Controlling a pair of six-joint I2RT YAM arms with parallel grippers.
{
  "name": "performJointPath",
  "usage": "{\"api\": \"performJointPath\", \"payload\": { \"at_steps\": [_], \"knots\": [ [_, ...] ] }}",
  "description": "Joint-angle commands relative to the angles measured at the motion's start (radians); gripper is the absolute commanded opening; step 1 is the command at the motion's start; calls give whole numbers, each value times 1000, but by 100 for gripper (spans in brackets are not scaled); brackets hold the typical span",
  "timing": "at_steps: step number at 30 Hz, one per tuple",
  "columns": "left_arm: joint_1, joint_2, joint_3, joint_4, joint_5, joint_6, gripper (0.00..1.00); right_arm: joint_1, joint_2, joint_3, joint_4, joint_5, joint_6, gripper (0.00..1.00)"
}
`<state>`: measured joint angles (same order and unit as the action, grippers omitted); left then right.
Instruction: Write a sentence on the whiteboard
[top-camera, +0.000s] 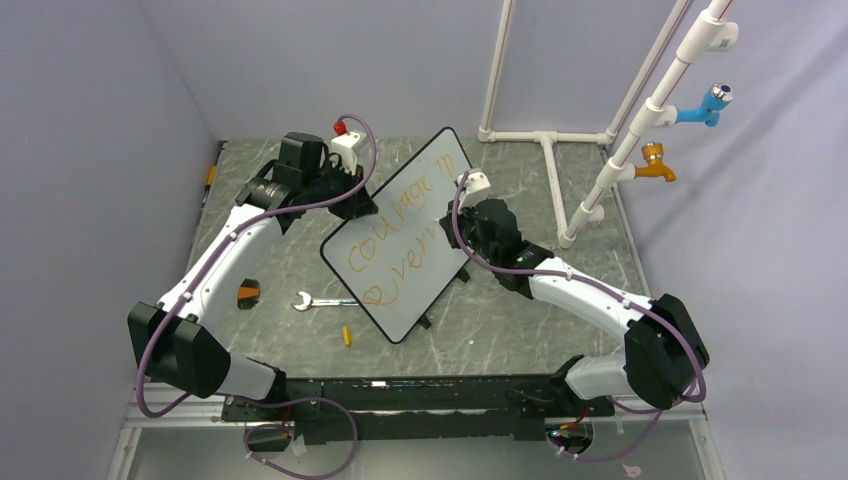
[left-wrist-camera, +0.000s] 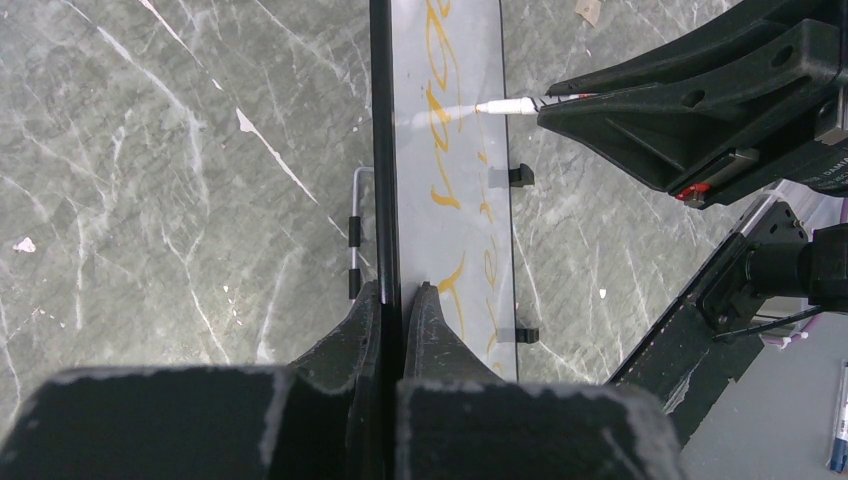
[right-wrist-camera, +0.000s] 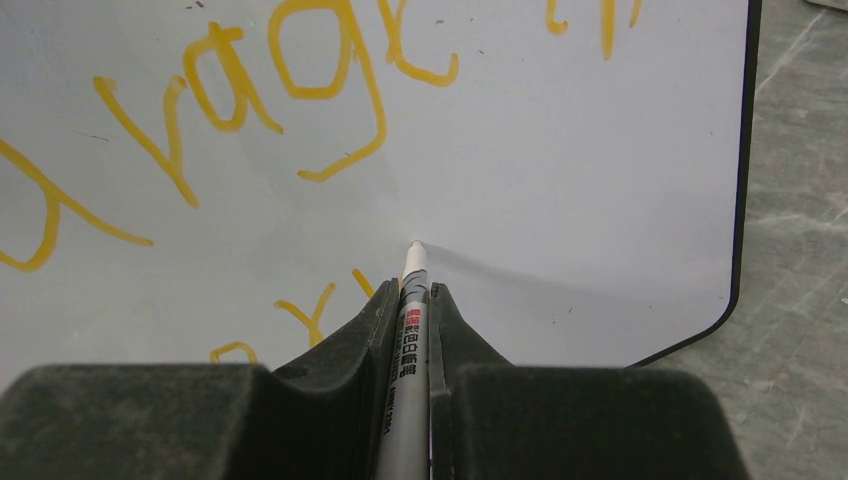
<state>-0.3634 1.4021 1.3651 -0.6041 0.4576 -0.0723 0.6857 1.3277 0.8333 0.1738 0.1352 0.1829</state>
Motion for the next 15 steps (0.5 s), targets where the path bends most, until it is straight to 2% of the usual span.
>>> {"api": "performJointPath", "payload": {
  "at_steps": [1, 15],
  "knots": [
    [-3, -17, -10, -8, -123, 131, 0, 0, 5, 37, 42, -38, -5, 0],
    [-3, -21, -9, -9, -123, 132, 0, -1, -14, -75, 57, -69, 29, 0]
  ]
}}
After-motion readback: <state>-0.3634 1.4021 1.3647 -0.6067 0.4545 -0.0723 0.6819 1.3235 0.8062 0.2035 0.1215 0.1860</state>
